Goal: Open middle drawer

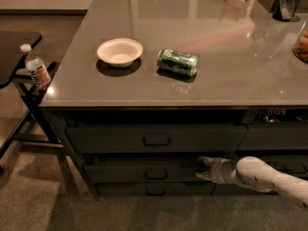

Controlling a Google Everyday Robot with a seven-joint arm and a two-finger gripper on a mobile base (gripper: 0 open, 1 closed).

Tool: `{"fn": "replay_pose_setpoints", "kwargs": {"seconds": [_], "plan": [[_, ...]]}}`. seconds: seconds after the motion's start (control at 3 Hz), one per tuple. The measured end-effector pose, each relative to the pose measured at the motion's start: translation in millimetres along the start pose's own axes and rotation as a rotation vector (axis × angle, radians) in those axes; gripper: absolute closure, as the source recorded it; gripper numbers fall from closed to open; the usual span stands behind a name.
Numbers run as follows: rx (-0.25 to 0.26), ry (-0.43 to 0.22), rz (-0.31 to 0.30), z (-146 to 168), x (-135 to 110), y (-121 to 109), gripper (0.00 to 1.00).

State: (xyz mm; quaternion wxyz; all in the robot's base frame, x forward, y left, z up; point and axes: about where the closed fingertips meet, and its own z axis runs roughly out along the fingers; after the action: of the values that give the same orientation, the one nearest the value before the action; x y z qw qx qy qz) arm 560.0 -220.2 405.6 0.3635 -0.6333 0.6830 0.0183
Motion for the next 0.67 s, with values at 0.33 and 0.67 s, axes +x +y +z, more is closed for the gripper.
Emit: {"fn": "replay_pose_setpoints", "kwargs": {"seconds": [0.33,0.67], "plan": [[-0.008,-0.001,-0.003,-4.5,3.2,7.0,1.0],[-0.008,-0.001,-0.003,-7.1,1.1,6.1,1.0]]}}
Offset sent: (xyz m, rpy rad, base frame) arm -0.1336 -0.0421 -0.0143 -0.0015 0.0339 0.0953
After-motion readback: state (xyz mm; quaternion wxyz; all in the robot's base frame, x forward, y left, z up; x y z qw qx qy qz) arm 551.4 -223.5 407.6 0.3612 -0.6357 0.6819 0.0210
